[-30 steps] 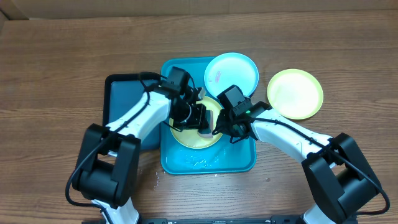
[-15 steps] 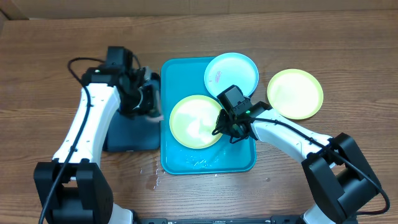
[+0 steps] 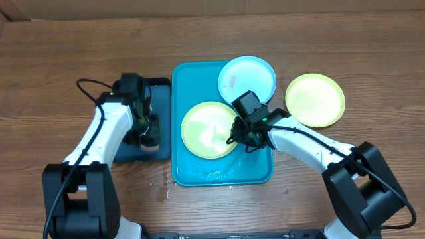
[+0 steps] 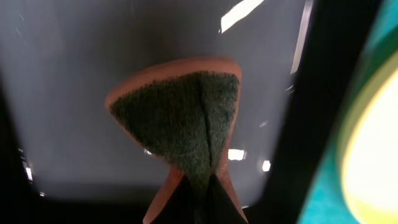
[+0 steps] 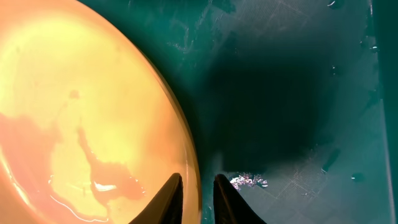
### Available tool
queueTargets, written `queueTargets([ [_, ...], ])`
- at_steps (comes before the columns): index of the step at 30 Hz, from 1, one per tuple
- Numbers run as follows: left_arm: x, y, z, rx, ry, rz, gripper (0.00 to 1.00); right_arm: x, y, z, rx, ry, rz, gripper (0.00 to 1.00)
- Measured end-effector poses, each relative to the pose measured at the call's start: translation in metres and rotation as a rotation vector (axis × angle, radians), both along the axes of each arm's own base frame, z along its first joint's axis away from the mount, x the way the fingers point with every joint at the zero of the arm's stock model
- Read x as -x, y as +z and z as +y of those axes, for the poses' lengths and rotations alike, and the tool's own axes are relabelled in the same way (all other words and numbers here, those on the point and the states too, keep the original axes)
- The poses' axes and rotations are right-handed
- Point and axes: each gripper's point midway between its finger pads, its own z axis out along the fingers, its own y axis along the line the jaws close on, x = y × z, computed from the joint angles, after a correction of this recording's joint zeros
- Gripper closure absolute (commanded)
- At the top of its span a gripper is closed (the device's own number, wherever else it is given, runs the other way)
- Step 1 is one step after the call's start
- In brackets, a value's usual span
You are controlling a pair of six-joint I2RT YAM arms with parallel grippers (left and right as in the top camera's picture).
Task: Clean dirty plates on tray and stack at the side
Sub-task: 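Return the sponge to the black tray and retract the left arm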
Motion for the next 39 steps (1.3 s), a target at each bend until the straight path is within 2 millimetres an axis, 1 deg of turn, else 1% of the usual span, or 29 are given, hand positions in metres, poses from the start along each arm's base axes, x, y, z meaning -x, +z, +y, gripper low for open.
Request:
queueTargets([
  [2,0.005,-0.004,0.001,-0.004,-0.003,0.016,0.82,0.000,0.000,0.000,0.000,0.000,0.000,0.81],
  [3,0.005,-0.004,0.001,-0.005,-0.004,0.016,0.75,0.000,0.000,0.000,0.000,0.000,0.000,0.81],
  [4,0.004,-0.004,0.001,-0.008,-0.012,0.013,0.72,0.000,0.000,0.000,0.000,0.000,0.000,0.81],
  [6,0.004,-0.004,0.001,-0.008,-0.010,0.012,0.71,0.000,0.000,0.000,0.000,0.000,-0.001,0.80],
  [7,0.005,-0.004,0.001,-0.007,-0.010,0.016,0.69,0.000,0.000,0.000,0.000,0.000,0.000,0.77],
  [9,0.009,-0.002,0.001,-0.004,-0.011,0.034,0.65,0.000,0.000,0.000,0.001,-0.001,0.000,0.76],
  [12,0.007,0.009,0.000,0.000,-0.012,0.047,0.61,0.000,0.000,0.000,0.000,0.000,0.000,0.72],
  [13,0.003,0.017,0.000,0.001,-0.012,0.040,0.59,0.000,0.000,0.000,0.000,0.000,0.000,0.69],
  [15,-0.007,0.035,-0.001,0.003,-0.014,0.018,0.57,0.000,0.000,0.000,0.000,0.000,0.000,0.66],
  [17,-0.021,0.059,-0.001,0.005,-0.012,-0.024,0.55,0.000,0.000,0.000,0.000,-0.001,0.001,0.64],
  [18,-0.027,0.071,-0.002,0.006,-0.006,-0.045,0.52,0.000,0.000,0.000,0.001,0.000,-0.001,0.63],
  [22,-0.051,0.118,0.000,0.015,0.052,-0.148,0.46,0.000,0.000,0.000,0.000,-0.001,0.000,0.57],
  [23,-0.056,0.128,0.002,0.019,0.075,-0.172,0.43,0.000,0.000,0.000,0.001,0.000,-0.001,0.56],
  [24,-0.060,0.136,0.004,0.023,0.099,-0.193,0.34,0.000,0.000,0.000,0.000,0.000,0.000,0.56],
  [25,-0.064,0.142,0.009,0.027,0.126,-0.211,0.19,0.000,0.000,0.000,0.000,0.000,-0.001,0.56],
  [26,-0.066,0.147,0.014,0.030,0.157,-0.225,0.00,0.000,0.000,0.000,0.001,0.000,0.000,0.56],
  [29,-0.067,0.152,0.038,0.035,0.281,-0.238,0.00,0.000,0.000,0.000,0.000,0.000,-0.001,0.57],
  [32,-0.058,0.150,0.067,0.034,0.418,-0.215,0.00,0.000,0.000,0.000,0.000,0.000,0.000,0.59],
  [35,-0.045,0.148,0.091,0.030,0.522,-0.181,0.00,0.000,-0.001,0.000,0.002,0.000,0.003,0.61],
  [37,-0.037,0.147,0.104,0.023,0.573,-0.163,0.00,0.000,-0.002,0.000,0.004,-0.001,0.005,0.61],
  [39,-0.029,0.146,0.112,0.015,0.605,-0.140,0.00,0.001,-0.005,0.000,0.007,0.000,0.009,0.62],
])
